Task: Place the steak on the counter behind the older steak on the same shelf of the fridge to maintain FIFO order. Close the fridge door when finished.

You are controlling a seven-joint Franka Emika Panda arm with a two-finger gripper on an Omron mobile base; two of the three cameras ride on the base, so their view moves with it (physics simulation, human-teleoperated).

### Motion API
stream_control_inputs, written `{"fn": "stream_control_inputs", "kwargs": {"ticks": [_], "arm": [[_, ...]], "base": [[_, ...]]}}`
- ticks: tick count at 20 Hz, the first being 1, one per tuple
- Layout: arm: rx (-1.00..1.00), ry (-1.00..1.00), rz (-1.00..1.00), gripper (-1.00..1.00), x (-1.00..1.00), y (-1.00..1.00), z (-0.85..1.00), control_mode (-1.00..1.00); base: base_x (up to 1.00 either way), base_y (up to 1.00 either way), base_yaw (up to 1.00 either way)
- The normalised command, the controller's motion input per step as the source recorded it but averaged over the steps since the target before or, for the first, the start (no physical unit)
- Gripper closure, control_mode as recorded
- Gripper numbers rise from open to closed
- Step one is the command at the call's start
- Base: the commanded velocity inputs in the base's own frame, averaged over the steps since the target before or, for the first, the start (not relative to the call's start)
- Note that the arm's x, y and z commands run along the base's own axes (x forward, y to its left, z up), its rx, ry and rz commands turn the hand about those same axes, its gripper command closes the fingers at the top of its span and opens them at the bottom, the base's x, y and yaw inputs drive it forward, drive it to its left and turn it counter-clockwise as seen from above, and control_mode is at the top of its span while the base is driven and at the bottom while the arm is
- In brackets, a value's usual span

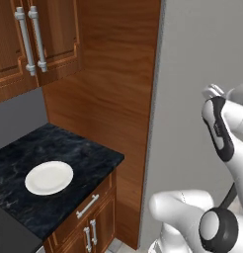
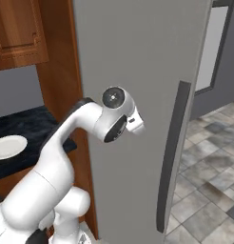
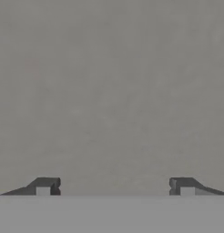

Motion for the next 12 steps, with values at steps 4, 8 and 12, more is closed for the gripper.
{"fn": "stream_control_inputs", "kwargs": {"ticks": [4,8,12], "arm": [[0.12,-0.14,0.08,-1.00,0.24,0.01,-0.06,-1.00],[0.14,-0.07,0.11,-1.00,0.36,0.13,-0.07,-1.00],[0.14,-0.03,0.13,-1.00,0.51,0.07,-0.03,-1.00]], "base": [[0.00,0.00,0.00],[0.00,0.00,0.00],[0.00,0.00,0.00]]}}
